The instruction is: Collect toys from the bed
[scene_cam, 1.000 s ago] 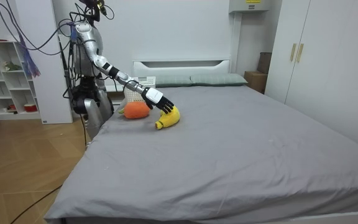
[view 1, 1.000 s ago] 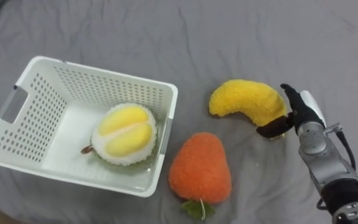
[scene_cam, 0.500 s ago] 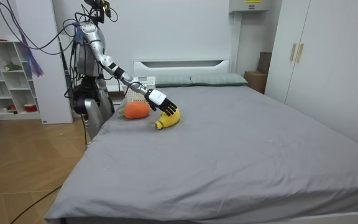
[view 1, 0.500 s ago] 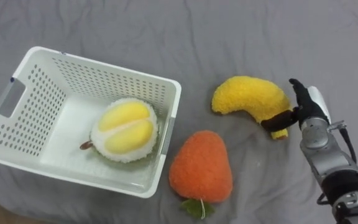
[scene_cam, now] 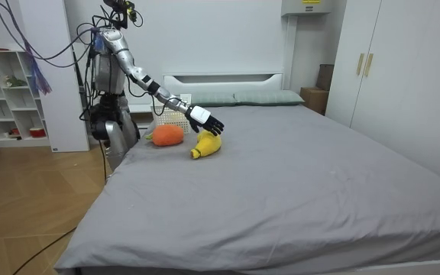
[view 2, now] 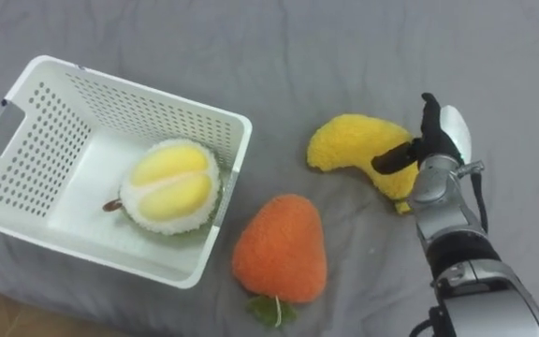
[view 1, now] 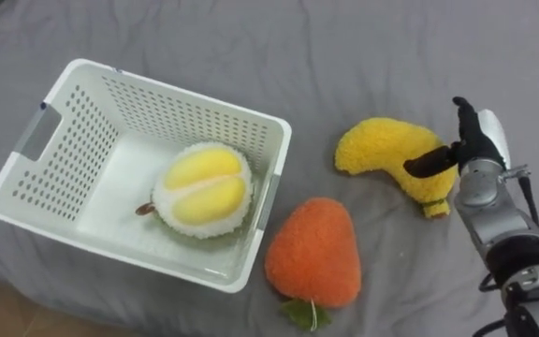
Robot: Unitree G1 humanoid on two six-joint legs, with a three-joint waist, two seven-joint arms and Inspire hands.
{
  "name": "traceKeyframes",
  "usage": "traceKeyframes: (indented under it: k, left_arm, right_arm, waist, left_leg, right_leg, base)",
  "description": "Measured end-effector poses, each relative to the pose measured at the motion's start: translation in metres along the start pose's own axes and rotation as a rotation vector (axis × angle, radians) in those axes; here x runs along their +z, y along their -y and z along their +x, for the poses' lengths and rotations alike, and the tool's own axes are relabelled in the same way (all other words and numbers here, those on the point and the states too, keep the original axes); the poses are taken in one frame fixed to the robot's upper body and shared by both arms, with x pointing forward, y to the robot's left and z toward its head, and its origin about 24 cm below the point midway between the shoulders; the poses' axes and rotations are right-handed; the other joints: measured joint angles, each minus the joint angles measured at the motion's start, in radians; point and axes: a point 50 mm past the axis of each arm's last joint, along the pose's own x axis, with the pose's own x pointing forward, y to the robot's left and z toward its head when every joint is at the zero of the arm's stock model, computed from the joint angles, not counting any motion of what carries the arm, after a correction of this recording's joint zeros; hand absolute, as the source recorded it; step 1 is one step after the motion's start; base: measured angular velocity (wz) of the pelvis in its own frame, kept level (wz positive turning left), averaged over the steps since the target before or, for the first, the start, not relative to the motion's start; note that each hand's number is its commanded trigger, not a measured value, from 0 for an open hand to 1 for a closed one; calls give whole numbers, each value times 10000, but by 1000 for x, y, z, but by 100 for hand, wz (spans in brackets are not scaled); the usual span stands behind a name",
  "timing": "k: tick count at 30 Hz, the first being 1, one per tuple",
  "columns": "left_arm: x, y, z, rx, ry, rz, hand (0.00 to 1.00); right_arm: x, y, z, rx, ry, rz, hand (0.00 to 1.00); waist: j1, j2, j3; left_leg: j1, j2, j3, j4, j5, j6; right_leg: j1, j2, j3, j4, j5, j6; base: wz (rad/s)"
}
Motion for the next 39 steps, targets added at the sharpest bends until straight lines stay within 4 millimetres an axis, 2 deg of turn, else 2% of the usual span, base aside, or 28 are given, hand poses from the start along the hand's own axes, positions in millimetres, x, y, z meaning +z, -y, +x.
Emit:
traceKeyframes:
  k: [4,13,17,19,20,21,25,28,35,39]
  left_arm:
    - [0,1,0,-118,20,154,0]
    - [1,2,0,-199,141,239,0]
    - [0,4,0,-410,142,6,0]
    - [0,4,0,-499,135,-4,0]
    - [-1,4,0,-492,104,-7,0]
    - [-2,3,0,-473,51,-13,0]
    - [-5,1,-1,-430,-45,-235,0]
    - [-9,-3,-2,-342,-190,-247,0]
    - [-22,-15,-5,-61,-580,-293,0]
    - [-23,-14,-5,-237,-609,-328,0]
  right_arm:
    - [-7,-2,-1,172,-287,-101,0]
    - [-8,-4,-1,403,-301,-194,0]
    - [-8,-6,-1,691,-232,-479,0]
    - [-10,-4,-1,698,-284,-665,52]
    - [-11,-2,0,742,-285,-916,95]
    - [-13,-1,0,743,-382,-1069,100]
    - [-19,5,1,681,-553,-1685,100]
    - [-25,20,4,374,-623,-2285,100]
    - [-26,20,3,412,-435,-3255,100]
    - [-29,20,3,458,-506,-3383,100]
  waist:
    - [158,105,27]
    - [210,187,81]
    - [513,250,83]
    - [687,279,77]
    - [722,302,73]
    - [724,320,77]
    - [810,341,81]
    - [977,380,91]
    - [964,451,76]
    - [979,492,53]
  left_leg:
    - [-5,-12,-9,4,1,-2]
    - [-82,-37,-115,24,22,-8]
    - [-85,-48,-142,65,23,-7]
    - [-105,-55,-177,86,23,-7]
    - [-137,-65,-254,115,23,-7]
    - [-162,-74,-325,137,24,-9]
    - [-230,-90,-404,198,27,-7]
    - [-232,-93,-397,204,31,-6]
    - [-290,-94,-447,183,32,-9]
    - [-288,-126,-531,199,35,-6]
  right_leg:
    - [2,-12,-7,8,-2,-2]
    - [-16,-29,-103,12,-11,-12]
    - [-5,-38,-117,13,-12,-12]
    - [-5,-43,-136,14,-12,-12]
    - [5,-48,-200,15,-13,-12]
    - [24,-54,-288,15,-14,-12]
    - [28,-65,-384,15,-14,-13]
    - [33,-64,-379,12,-14,-13]
    - [2,-59,-453,3,-14,-14]
    - [15,-75,-459,2,-15,-13]
  base:
    - [0]
    - [2]
    - [1]
    - [5]
    - [16]
    - [19]
    - [8]
    - [0]
    - [1]
    - [1]
